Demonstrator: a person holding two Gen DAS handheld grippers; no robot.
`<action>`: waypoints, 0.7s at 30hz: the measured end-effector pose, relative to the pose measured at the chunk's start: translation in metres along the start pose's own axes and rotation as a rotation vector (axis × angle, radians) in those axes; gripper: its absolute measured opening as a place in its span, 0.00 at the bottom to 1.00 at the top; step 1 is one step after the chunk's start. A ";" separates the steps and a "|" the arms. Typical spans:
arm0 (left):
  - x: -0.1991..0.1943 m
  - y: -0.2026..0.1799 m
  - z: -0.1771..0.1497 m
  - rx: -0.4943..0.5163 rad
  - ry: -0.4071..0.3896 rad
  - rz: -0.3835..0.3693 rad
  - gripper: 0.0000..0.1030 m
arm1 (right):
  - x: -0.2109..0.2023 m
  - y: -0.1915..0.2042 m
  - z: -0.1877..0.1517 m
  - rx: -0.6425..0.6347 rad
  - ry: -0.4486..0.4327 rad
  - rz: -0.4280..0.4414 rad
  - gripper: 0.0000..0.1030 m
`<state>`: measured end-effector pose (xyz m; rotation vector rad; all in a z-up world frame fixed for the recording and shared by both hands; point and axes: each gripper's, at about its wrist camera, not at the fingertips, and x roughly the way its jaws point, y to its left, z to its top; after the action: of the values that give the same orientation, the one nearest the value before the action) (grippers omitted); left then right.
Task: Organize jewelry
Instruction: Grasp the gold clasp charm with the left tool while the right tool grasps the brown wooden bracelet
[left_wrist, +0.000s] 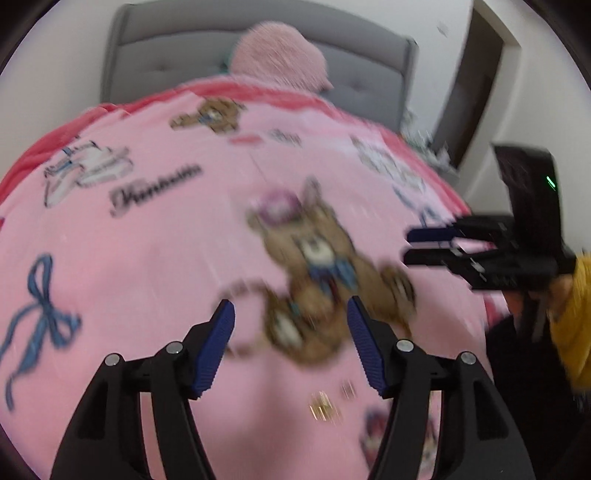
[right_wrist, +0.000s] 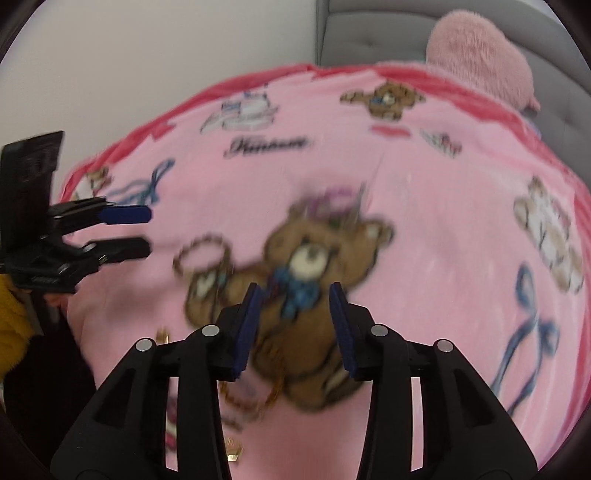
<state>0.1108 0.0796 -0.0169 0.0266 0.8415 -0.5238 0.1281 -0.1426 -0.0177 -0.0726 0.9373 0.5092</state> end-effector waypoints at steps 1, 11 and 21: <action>-0.001 -0.009 -0.012 0.019 0.023 -0.013 0.61 | 0.004 0.001 -0.007 0.012 0.019 -0.001 0.36; 0.022 -0.029 -0.042 0.119 0.181 -0.011 0.61 | 0.028 0.016 -0.031 0.016 0.110 -0.042 0.36; 0.047 -0.022 -0.049 0.100 0.302 -0.010 0.38 | 0.046 0.011 -0.038 0.036 0.163 -0.076 0.34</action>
<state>0.0922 0.0516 -0.0796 0.1973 1.1092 -0.5794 0.1174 -0.1256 -0.0749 -0.1176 1.0991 0.4205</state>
